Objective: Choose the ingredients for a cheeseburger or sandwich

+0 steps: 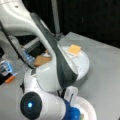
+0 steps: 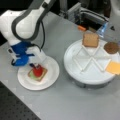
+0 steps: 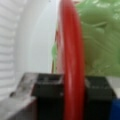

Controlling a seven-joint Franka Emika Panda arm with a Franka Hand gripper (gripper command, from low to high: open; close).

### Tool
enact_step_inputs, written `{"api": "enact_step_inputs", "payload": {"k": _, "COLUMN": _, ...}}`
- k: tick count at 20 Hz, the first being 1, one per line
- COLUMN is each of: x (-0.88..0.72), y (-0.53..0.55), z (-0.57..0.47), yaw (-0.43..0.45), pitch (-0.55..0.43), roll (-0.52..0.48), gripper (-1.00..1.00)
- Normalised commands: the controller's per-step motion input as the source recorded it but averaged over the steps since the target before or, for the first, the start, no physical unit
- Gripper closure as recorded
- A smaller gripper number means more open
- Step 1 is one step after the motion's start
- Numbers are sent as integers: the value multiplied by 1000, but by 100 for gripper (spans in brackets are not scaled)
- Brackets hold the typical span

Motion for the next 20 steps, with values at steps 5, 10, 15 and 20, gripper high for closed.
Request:
{"api": "enact_step_inputs", "payload": {"k": 5, "x": 82, "y": -152, "z": -86, "yaw": 58, "pitch": -122, "roll": 159, "gripper": 100}}
{"api": "enact_step_inputs", "payload": {"k": 10, "x": 79, "y": -173, "z": -76, "yaw": 65, "pitch": -110, "roll": 167, "gripper": 100}}
{"api": "enact_step_inputs", "payload": {"k": 15, "x": 82, "y": -167, "z": -66, "yaw": 76, "pitch": -103, "roll": 181, "gripper": 100}}
{"api": "enact_step_inputs", "payload": {"k": 20, "x": 96, "y": -134, "z": -75, "yaw": 73, "pitch": -104, "roll": 189, "gripper": -100}}
